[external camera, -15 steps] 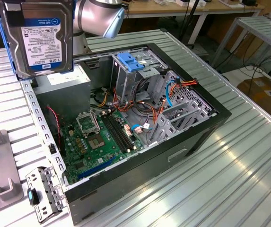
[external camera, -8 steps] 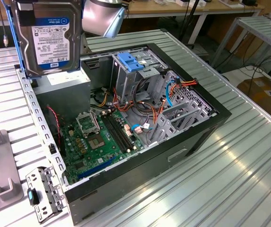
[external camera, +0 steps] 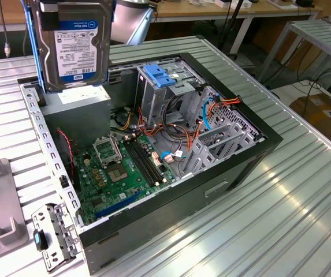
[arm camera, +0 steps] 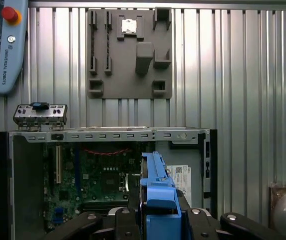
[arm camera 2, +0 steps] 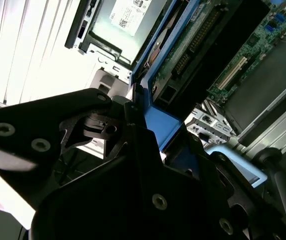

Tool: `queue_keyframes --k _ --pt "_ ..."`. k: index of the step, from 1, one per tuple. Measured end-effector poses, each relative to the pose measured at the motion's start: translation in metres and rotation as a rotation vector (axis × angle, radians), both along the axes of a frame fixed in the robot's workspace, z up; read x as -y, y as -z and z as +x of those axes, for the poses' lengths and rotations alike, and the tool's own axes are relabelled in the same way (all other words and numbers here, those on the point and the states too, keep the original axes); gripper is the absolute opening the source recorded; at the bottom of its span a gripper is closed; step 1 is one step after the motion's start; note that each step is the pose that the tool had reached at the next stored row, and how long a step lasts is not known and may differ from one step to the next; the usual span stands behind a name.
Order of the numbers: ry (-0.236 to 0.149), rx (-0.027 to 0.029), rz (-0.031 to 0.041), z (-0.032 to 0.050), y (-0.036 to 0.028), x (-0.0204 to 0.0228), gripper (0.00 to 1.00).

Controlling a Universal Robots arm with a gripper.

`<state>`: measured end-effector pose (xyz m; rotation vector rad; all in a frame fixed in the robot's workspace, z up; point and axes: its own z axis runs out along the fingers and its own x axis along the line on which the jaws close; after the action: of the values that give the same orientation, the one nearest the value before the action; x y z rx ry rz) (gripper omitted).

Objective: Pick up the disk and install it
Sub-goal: 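Pick up the disk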

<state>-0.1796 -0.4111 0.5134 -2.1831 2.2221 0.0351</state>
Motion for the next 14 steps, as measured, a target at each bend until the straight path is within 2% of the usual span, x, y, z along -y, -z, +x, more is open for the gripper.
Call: queue_keyframes --k 14 --pt "0.0 0.0 -0.0003 0.0383 0.0002 0.0 0.37"
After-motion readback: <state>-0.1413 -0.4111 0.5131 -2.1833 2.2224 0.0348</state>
